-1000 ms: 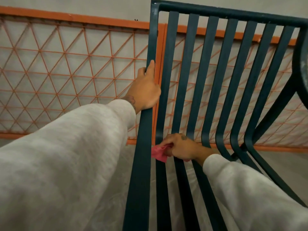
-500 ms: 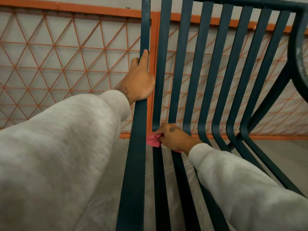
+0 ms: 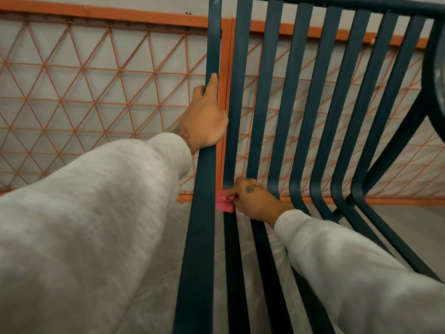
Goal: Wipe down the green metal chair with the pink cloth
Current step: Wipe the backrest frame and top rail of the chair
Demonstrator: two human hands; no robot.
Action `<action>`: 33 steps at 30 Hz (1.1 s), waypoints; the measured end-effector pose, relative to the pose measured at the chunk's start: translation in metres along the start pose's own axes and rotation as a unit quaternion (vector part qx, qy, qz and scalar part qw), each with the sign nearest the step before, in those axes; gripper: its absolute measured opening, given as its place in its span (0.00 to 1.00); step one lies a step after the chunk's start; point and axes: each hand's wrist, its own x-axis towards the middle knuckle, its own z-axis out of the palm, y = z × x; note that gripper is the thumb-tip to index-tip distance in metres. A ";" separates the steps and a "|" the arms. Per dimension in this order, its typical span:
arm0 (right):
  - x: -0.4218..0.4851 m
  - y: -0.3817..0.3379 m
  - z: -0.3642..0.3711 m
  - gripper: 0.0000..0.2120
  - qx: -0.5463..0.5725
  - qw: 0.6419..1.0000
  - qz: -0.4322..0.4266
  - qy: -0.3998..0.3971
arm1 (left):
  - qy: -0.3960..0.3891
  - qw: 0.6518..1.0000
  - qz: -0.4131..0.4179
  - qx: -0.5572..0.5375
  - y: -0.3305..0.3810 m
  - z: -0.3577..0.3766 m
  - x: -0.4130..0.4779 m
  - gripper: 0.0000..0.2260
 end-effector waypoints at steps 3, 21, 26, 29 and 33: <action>0.017 -0.006 0.004 0.13 -0.008 0.998 0.037 0.043 | -0.001 1.000 0.001 -0.002 -0.001 0.001 0.000 0.32; -0.017 -0.006 0.005 0.15 0.015 0.998 -0.031 -0.043 | 0.030 0.999 -0.004 0.023 -0.002 0.001 -0.001 0.31; -0.030 0.000 -0.006 0.15 0.090 0.988 -0.059 -0.110 | 0.024 0.999 0.004 0.023 -0.004 0.002 0.002 0.31; -0.038 0.009 -0.025 0.13 0.216 0.970 -0.021 -0.111 | 0.021 1.000 0.007 0.017 -0.005 0.002 0.002 0.31; -0.046 0.028 -0.049 0.18 0.471 0.881 0.040 -0.002 | 0.025 0.999 0.019 0.027 -0.007 0.004 0.002 0.30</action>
